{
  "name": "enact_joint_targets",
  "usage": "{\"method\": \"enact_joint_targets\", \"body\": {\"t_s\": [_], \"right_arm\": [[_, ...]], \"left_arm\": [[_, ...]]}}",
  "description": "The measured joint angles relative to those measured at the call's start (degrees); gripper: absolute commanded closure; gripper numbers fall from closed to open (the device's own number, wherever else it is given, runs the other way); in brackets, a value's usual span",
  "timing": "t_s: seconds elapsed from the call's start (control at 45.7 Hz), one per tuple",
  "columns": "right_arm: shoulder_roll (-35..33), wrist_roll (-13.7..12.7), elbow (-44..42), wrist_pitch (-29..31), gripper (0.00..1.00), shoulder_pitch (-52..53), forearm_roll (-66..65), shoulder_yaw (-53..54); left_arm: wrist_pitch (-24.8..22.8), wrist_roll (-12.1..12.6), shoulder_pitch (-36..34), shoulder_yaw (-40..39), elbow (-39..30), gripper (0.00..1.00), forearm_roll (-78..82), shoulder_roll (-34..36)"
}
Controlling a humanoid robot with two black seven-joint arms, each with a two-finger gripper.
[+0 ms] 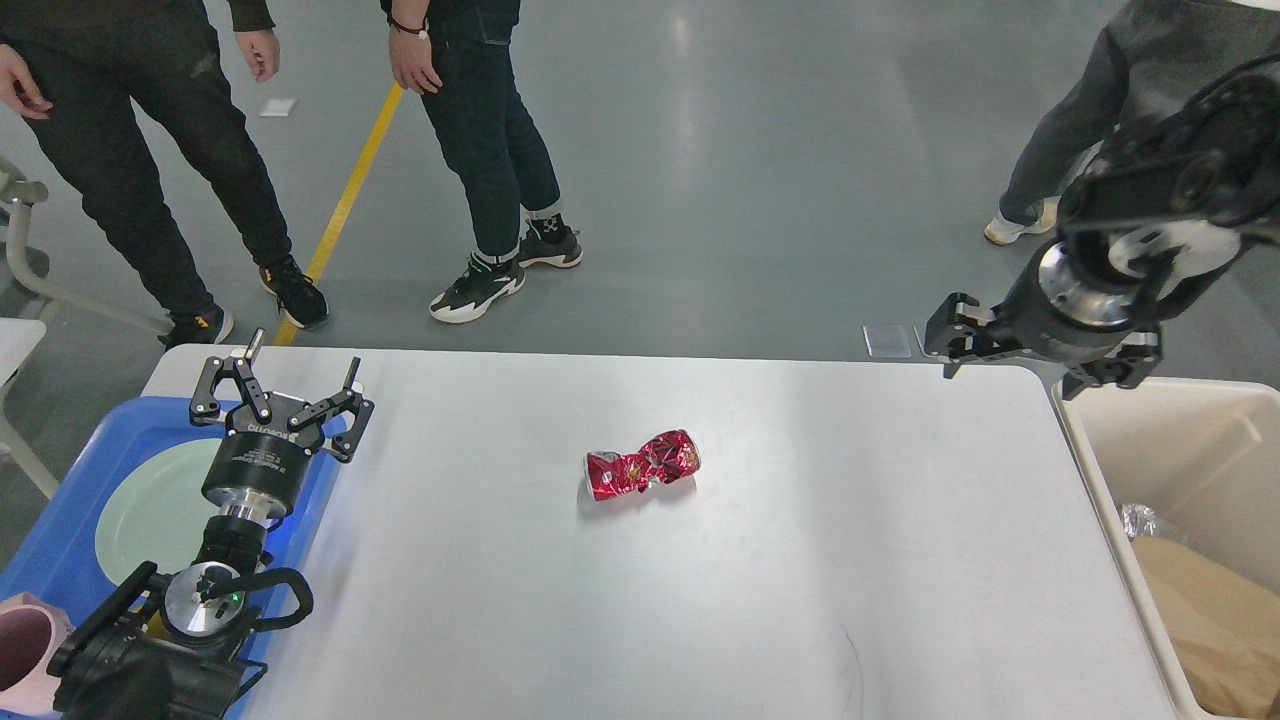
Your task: Tidy desktop
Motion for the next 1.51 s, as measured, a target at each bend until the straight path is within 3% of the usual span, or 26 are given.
{"method": "enact_joint_targets", "body": {"t_s": [0.175,0.284,0.656,0.81,1.05,1.51], "right_arm": [[-4.09,0.02,6.64,12.59,0.0,11.55,-4.92,-1.27],[-5.48,0.02,9.31,15.73,0.0,15.49,-5.06,-1.68],[-6.67,1.35,13.79,14.98,0.02,17.35,-5.16,-4.25],[-6.86,4.9,15.19,14.6,0.02,18.47,-6.11,-4.83],[-6.89,12.84,15.32,11.71,0.0,18.6,-8.41,-4.98],[-5.75,13.08,13.99,10.69,0.0,18.57,-8.04,-1.7]], "left_arm": [[0.0,-0.08,0.0,0.0,0.02,0.04,0.0,0.0],[0.0,-0.09,0.0,0.0,0.03,0.04,0.0,0.0],[0.0,-0.17,0.03,-0.01,0.05,0.04,0.0,0.0],[0.0,-0.17,0.03,-0.01,0.05,0.04,0.0,0.0],[0.0,-0.17,0.03,-0.01,0.06,0.04,0.0,0.0],[0.0,-0.17,0.02,-0.01,0.05,0.04,0.0,-0.01]]}}
